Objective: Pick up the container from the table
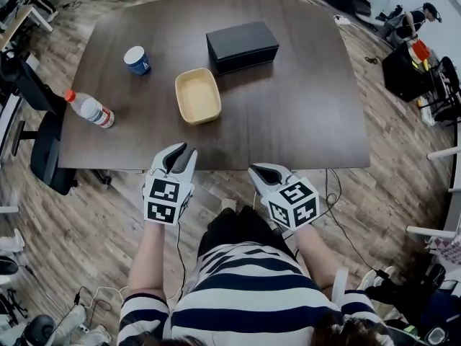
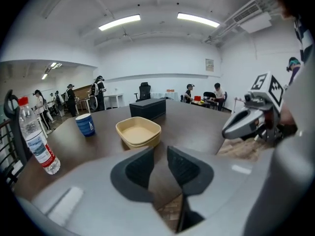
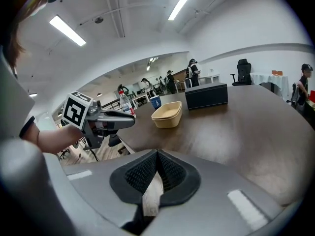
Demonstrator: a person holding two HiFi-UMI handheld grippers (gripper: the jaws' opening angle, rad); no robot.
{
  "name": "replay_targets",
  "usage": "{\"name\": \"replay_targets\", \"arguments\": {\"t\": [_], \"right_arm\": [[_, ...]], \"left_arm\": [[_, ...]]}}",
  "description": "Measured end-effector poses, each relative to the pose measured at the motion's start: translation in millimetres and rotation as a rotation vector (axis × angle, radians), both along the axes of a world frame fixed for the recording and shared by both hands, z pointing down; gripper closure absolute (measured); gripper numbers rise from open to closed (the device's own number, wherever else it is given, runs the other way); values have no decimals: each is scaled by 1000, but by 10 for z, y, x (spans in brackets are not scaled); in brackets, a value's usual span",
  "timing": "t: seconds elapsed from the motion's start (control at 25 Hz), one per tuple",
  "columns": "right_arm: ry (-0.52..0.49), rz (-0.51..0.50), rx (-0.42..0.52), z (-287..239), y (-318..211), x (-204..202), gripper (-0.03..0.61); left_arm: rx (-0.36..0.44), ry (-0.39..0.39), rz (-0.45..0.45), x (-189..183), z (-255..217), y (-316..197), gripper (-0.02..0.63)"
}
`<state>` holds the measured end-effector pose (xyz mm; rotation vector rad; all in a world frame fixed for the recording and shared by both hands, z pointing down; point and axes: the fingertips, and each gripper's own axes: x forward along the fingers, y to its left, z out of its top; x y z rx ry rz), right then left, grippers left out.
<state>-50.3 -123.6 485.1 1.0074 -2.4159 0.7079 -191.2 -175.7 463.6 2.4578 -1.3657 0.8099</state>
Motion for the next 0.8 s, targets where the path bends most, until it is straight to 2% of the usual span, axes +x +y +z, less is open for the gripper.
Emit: {"name": "replay_targets", "arguments": {"t": [0.32, 0.8], "right_arm": [[3, -10, -69, 217, -114, -94, 583], [20, -4, -122, 410, -303, -178, 583]], "left_arm": [[-6, -92, 95, 144, 171, -405, 614], [-20, -308, 263, 212, 395, -750, 614]]}}
